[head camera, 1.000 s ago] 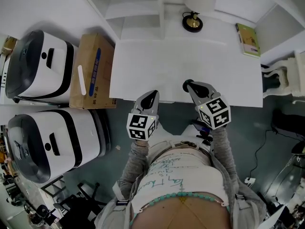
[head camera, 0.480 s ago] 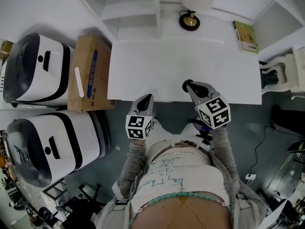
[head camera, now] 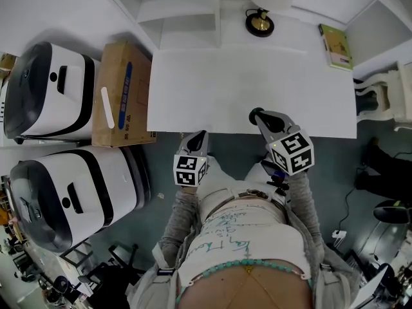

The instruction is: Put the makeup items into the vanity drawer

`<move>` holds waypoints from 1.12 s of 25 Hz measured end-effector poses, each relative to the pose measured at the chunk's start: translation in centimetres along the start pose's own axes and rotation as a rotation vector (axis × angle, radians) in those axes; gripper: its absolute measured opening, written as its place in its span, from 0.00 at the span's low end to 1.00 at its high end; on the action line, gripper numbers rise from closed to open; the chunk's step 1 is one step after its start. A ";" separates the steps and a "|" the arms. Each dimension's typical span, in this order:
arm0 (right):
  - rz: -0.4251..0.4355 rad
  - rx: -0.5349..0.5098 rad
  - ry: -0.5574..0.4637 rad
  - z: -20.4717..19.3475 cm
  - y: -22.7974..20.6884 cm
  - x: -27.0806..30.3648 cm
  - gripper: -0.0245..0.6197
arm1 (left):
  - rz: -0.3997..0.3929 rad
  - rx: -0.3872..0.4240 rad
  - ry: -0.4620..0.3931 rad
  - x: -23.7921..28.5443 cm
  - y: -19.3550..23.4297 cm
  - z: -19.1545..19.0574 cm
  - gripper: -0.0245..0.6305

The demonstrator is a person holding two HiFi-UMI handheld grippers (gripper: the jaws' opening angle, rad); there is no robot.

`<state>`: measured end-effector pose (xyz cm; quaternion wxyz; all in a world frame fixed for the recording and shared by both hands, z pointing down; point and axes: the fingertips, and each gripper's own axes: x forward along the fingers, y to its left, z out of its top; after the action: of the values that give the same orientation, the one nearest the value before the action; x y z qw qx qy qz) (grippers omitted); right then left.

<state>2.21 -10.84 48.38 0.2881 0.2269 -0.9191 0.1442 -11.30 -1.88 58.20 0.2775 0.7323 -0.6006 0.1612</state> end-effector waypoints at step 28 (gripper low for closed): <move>-0.078 0.052 0.038 -3.2 -1.0 -2.5 0.08 | 0.018 0.006 0.276 4.8 3.3 -10.8 0.12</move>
<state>5.95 -9.59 49.56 0.3049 0.2670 -0.8999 0.1608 -12.34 0.43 70.19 0.3539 0.6984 -0.5629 0.2647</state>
